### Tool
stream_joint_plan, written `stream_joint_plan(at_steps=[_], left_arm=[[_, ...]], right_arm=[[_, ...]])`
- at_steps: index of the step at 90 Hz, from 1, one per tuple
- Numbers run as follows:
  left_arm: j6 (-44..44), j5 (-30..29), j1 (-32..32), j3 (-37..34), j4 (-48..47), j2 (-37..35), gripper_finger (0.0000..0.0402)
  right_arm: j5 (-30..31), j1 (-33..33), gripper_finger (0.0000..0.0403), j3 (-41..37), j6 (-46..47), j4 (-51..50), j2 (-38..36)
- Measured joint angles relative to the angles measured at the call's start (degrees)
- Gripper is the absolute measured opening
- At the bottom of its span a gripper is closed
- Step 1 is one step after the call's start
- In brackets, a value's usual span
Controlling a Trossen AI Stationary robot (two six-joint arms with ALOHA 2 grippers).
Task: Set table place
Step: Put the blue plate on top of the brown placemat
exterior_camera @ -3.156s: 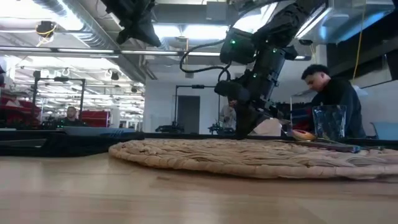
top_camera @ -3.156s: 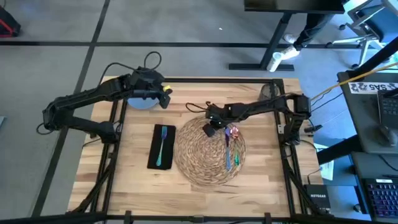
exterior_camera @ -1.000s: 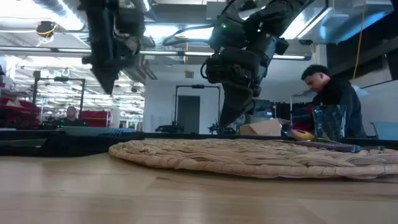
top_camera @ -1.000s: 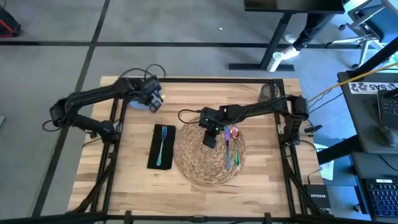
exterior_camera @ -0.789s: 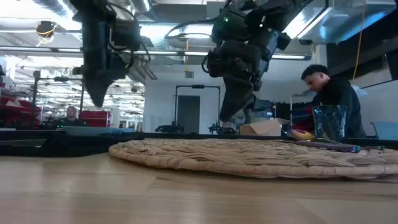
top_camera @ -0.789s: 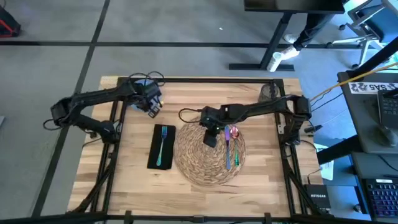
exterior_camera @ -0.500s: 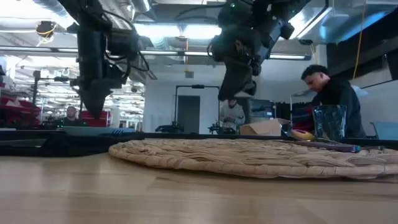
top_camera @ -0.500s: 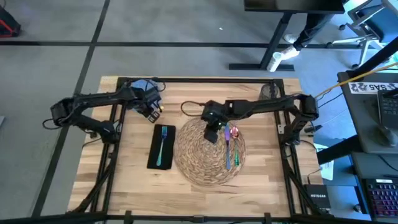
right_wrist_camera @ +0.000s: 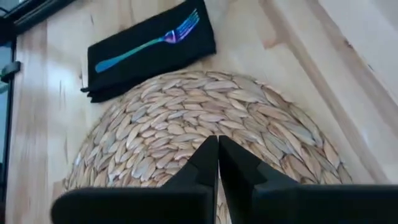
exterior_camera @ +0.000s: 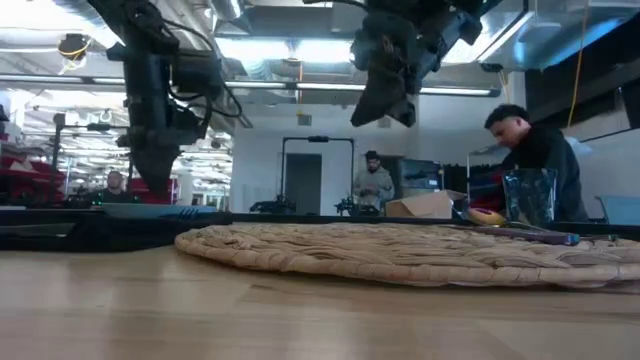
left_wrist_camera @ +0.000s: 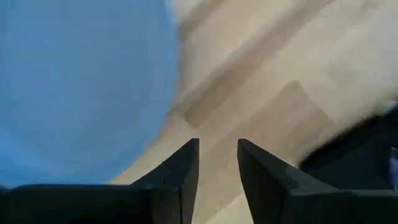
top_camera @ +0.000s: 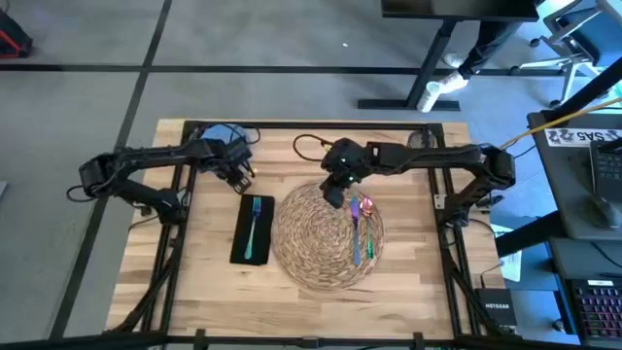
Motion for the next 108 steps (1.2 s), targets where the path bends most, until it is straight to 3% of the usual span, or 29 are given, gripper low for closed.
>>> stream_joint_plan(at_steps=[49, 83, 108], left_arm=[[8.9, -2.0, 2.4, 0.0, 1.7, 0.0, 0.0097], [13.7, -2.0, 4.5, -0.3, 3.1, 0.9, 0.0158], [14.6, -2.0, 4.9, -3.1, 4.6, 5.1, 0.0164]], right_arm=[[-0.7, 0.1, 0.0, 0.0, 0.1, -3.1, -0.1], [-1.8, 0.1, 0.0, 0.0, 0.3, -3.1, -0.1], [-1.8, 0.1, 0.0, 0.0, 0.3, -2.9, -0.1]])
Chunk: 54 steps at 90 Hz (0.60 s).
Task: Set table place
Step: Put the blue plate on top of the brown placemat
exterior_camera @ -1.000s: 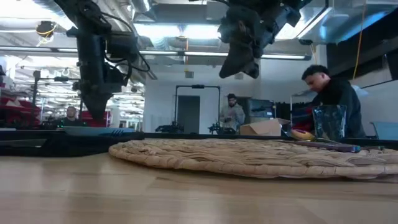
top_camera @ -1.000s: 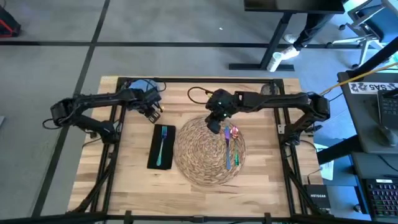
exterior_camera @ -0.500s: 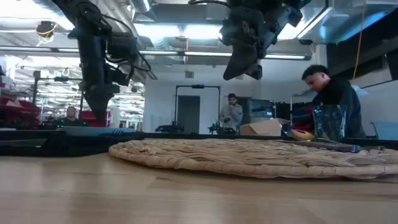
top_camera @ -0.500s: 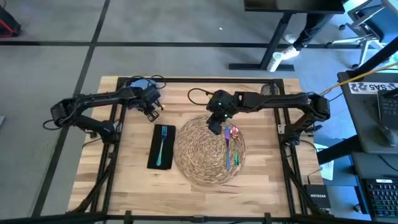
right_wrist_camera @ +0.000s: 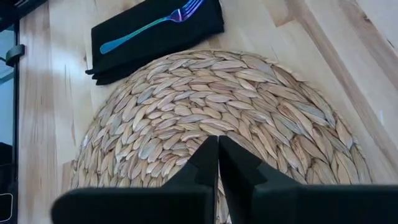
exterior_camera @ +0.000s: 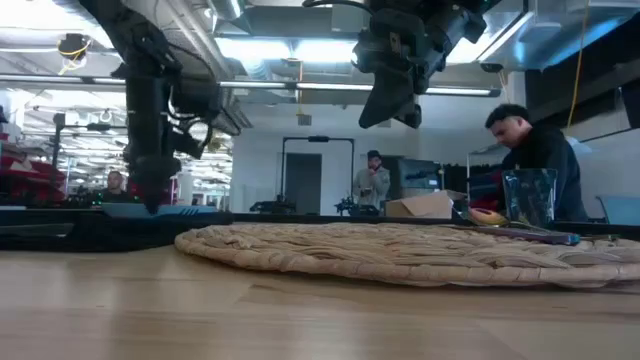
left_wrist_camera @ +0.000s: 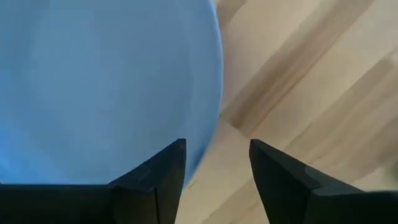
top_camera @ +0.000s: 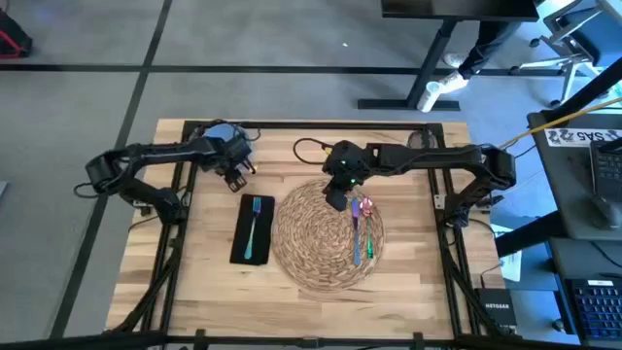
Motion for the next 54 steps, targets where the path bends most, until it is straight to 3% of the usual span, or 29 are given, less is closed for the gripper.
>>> stream_joint_plan(at_steps=[39, 54], left_arm=[[-2.9, -0.1, 0.0, -2.4, 3.6, 2.1, 0.0164], [-3.1, 0.1, -0.1, -2.4, 3.8, 2.1, 0.0131]], right_arm=[[0.0, 0.0, 0.0, 0.0, 0.0, 0.1, 0.0], [0.0, 0.0, 0.0, 0.0, 0.0, 0.1, 0.0]])
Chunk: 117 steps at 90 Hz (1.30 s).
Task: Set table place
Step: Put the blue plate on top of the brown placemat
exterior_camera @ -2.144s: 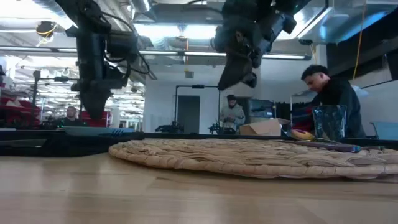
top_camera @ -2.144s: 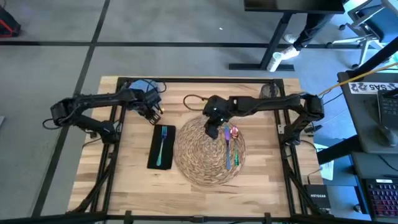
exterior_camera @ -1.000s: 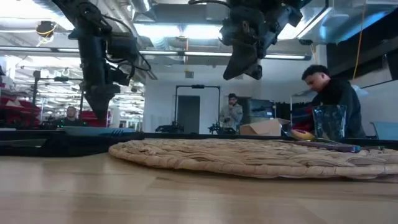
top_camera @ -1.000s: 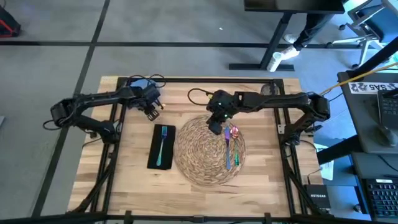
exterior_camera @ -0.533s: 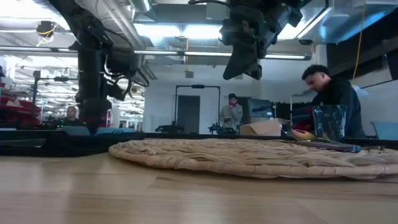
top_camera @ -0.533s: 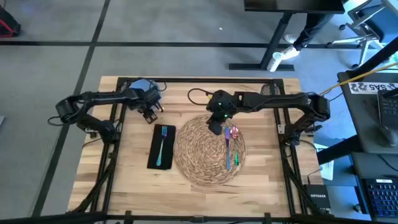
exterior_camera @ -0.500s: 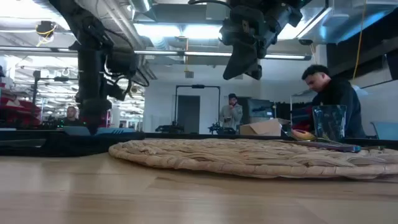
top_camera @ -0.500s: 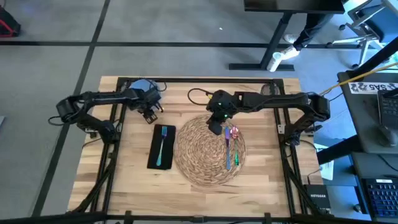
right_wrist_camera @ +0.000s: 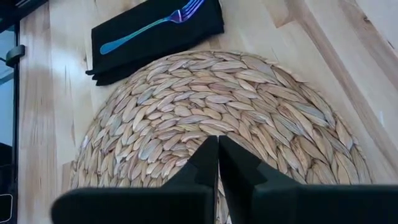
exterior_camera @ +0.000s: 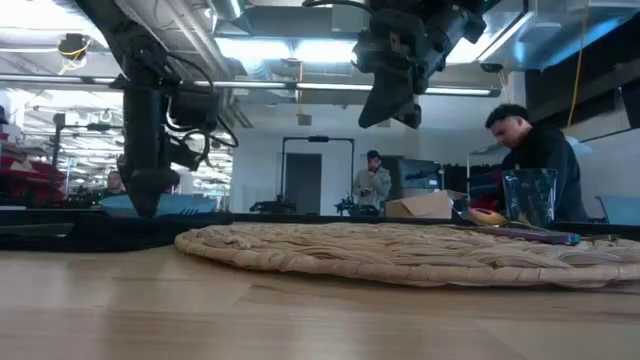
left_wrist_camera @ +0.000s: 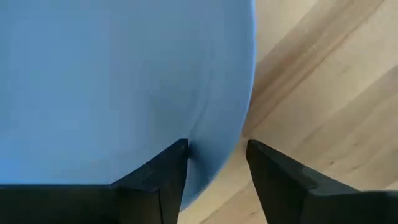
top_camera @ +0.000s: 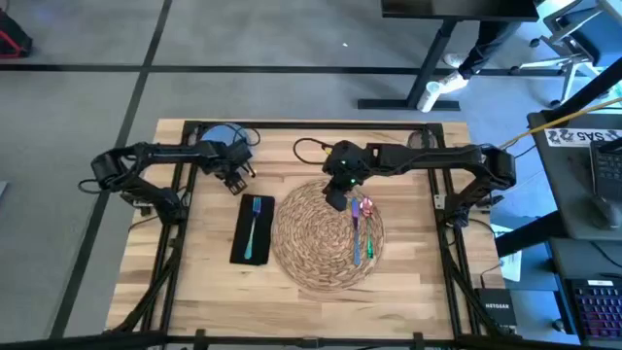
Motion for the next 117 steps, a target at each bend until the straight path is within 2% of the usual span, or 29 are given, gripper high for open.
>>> stream_joint_plan(at_steps=[23, 31, 48, 78, 99, 117], left_arm=[[0.1, -0.5, -0.1, 0.0, 0.0, 0.0, 0.0029], [0.1, -1.0, -0.1, 0.2, 0.0, -0.2, 0.0008], [0.1, -0.2, -0.1, 0.8, -2.4, -1.6, 0.0007], [-0.4, 0.3, -0.6, 6.2, -7.8, -4.4, 0.0], [-2.4, 1.5, -3.8, 8.8, -10.4, -4.9, 0.0], [-5.6, 4.1, -8.5, 9.2, -10.4, -5.0, 0.0]], right_arm=[[0.3, 0.0, 0.0, 0.0, 0.0, 0.0, 0.0], [0.5, 0.0, 0.0, 0.0, 0.0, 0.0, 0.0], [0.6, 0.0, 0.0, 0.0, 0.0, 0.0, 0.0], [2.2, 0.0, 0.0, 0.0, 0.0, 0.0, 0.0], [4.0, 0.0, 0.0, 0.0, -0.5, -0.6, 0.0], [5.4, -1.8, 0.0, 0.0, -2.3, -5.8, -0.6]])
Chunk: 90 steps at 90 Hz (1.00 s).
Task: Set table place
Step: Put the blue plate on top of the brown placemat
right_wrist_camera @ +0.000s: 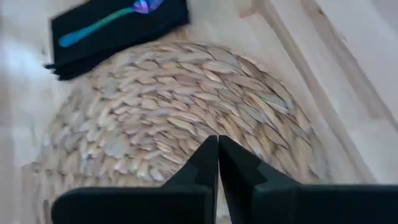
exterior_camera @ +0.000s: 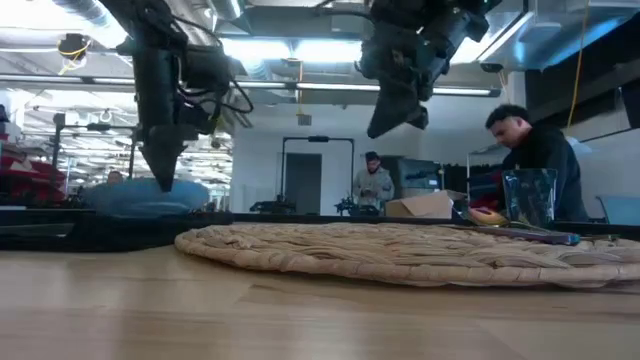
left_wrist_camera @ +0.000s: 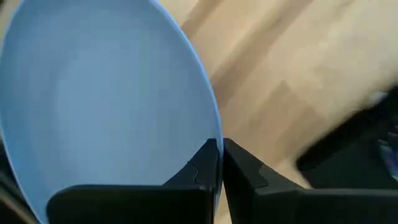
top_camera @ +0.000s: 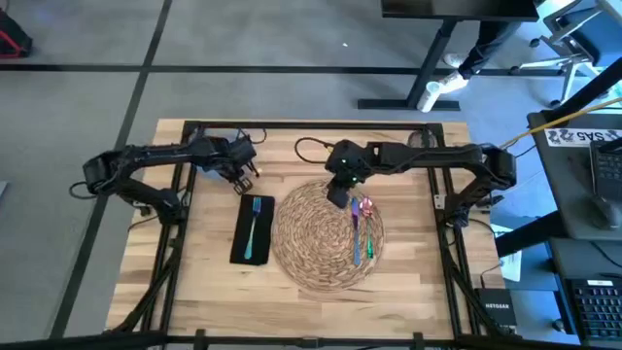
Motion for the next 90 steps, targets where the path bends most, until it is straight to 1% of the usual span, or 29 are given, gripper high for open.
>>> stream_joint_plan(at_steps=[7, 14, 27, 33, 43, 57, 66, 72, 90], left_arm=[[-1.1, 0.8, -2.0, 0.0, 0.0, 0.0, 0.0], [-1.8, 1.5, -4.0, 0.0, -0.1, 0.0, 0.0], [-3.1, 1.9, -7.9, 0.4, -0.8, 0.0, 0.0], [-3.1, 2.1, -9.4, 1.6, -1.9, 0.0, 0.0], [-2.5, 2.1, -11.1, 4.8, -3.8, 0.0, 0.0], [-0.1, 2.0, -12.9, 10.6, -3.6, 0.0, 0.0], [0.8, 2.0, -13.8, 13.8, -3.0, 0.0, 0.0], [1.4, 1.9, -14.4, 15.6, -3.0, 0.0, 0.0], [3.0, 1.9, -16.6, 19.1, -3.1, 2.4, 0.0]], right_arm=[[0.3, -0.9, 0.0, -0.6, -1.1, -1.7, -0.9], [1.3, -2.0, 0.0, -1.3, -1.2, -1.1, -2.9], [8.9, -3.6, 0.0, -1.7, -1.3, -1.9, -7.4], [11.0, -4.6, 0.0, -1.7, -1.3, -2.5, -9.7], [11.3, -6.7, 0.0, -1.7, -1.2, -4.9, -13.3], [12.7, -8.7, 0.0, -1.7, -0.9, -8.7, -16.8], [14.9, -9.1, 0.0, -1.7, -0.7, -11.4, -17.3], [15.1, -9.2, 0.0, -1.8, -0.5, -13.1, -17.4], [14.4, -9.2, 0.0, -6.1, 0.9, -10.9, -17.7]])
